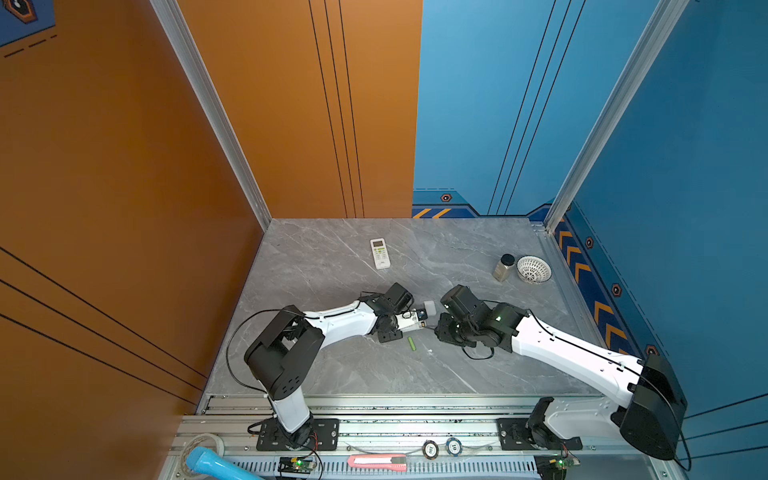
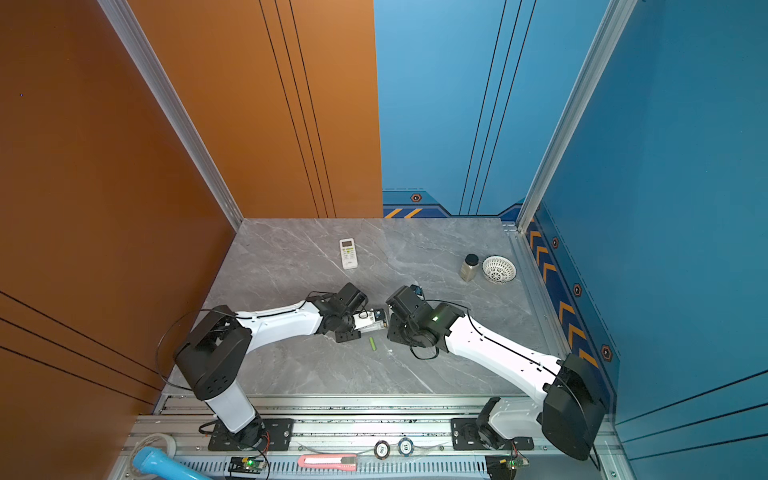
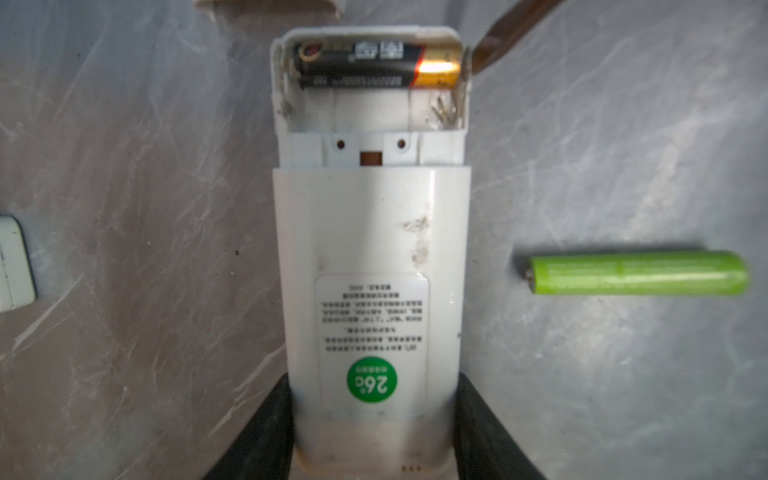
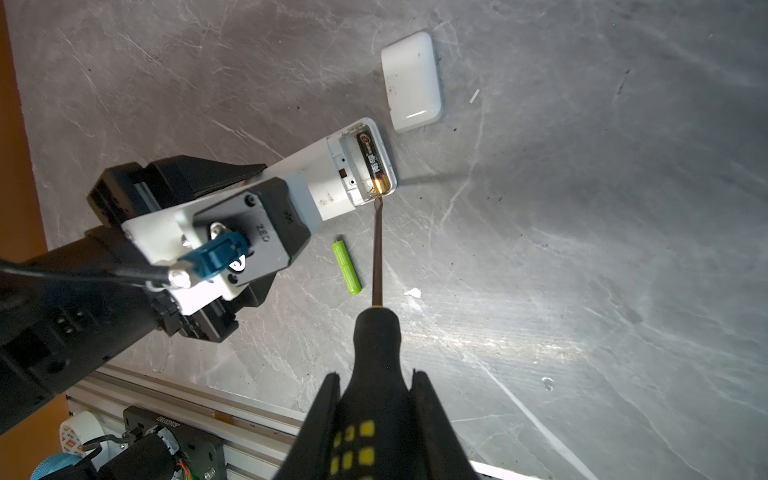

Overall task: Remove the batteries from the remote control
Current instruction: 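Press the screwdriver tip against the black-gold battery end with the right gripper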

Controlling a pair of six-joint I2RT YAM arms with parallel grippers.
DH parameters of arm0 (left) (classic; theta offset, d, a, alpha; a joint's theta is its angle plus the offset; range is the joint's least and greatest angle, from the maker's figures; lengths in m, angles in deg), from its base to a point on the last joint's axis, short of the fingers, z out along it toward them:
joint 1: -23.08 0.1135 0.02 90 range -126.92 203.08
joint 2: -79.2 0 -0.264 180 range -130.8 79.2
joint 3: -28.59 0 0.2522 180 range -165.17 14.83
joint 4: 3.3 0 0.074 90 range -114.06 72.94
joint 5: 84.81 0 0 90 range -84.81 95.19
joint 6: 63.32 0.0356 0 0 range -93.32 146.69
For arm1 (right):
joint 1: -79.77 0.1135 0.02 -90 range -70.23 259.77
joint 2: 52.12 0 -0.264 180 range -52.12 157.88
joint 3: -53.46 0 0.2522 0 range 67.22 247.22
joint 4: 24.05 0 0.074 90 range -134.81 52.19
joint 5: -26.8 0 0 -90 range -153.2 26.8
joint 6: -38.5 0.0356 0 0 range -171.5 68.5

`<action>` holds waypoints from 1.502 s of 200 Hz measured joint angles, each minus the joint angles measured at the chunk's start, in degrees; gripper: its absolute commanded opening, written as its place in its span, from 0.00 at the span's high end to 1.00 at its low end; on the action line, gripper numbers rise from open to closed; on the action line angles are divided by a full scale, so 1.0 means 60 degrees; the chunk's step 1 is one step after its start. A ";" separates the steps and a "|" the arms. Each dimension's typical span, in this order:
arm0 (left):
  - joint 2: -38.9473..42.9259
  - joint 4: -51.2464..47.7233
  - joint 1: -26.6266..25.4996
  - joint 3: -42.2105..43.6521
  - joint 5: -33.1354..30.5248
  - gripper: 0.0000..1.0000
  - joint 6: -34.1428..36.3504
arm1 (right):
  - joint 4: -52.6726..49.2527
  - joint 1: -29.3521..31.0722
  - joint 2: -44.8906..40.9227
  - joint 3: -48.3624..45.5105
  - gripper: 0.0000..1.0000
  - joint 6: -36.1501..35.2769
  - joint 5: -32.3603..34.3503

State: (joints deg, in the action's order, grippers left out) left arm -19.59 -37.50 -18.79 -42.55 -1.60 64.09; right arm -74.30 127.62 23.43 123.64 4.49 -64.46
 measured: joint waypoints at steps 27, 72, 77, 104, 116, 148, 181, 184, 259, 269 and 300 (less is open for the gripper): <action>0.0000 -0.0022 0.0040 -0.0004 0.0106 0.80 -0.0051 | -0.0015 0.0018 0.0098 0.0095 1.00 -0.0004 0.0007; 0.0000 -0.0025 0.0051 -0.0004 0.0138 0.80 -0.0142 | -0.0069 0.0025 0.0204 0.0229 1.00 -0.0004 0.0036; 0.0000 -0.0025 0.0051 -0.0004 0.0138 0.79 -0.0146 | -0.0073 0.0025 0.0219 0.0229 1.00 -0.0007 0.0036; 0.0000 -0.0029 0.0051 -0.0007 0.0157 0.79 -0.0146 | -0.0073 0.0025 0.0321 0.0251 1.00 -0.0011 0.0091; 0.0000 -0.0029 0.0051 -0.0007 0.0164 0.79 -0.0149 | -0.0080 0.0025 0.0342 0.0259 1.00 -0.0011 0.0113; 0.0000 -0.0022 0.0051 -0.0004 0.0168 0.79 -0.0171 | -0.0098 0.0033 0.0441 0.0339 1.00 -0.0029 0.0233; 0.0000 -0.0022 0.0069 -0.0004 0.0171 0.80 -0.0189 | -0.0069 0.0237 0.0561 0.0382 1.00 -0.0124 0.0510; 0.0000 -0.0022 0.0080 -0.0007 0.0171 0.80 -0.0193 | -0.0066 0.0277 0.0576 0.0386 1.00 -0.0120 0.0561; 0.0000 -0.0127 0.0382 -0.0011 0.0648 0.83 -0.0346 | 0.1774 0.1756 0.0346 -0.1016 1.00 -0.0113 0.2616; 0.0000 -0.0171 0.0430 -0.0018 0.0769 0.83 -0.0397 | 0.2116 0.1982 0.0233 -0.1348 1.00 -0.0117 0.2973; 0.0000 -0.0302 0.0557 -0.0113 0.0943 0.83 -0.0499 | 0.3355 0.2561 0.0000 -0.2320 1.00 -0.0117 0.3931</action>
State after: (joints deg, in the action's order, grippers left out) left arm -19.59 -39.32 -15.44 -43.23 4.06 61.10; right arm -54.17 142.99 23.43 109.72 3.79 -40.88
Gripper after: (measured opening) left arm 0.550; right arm 0.256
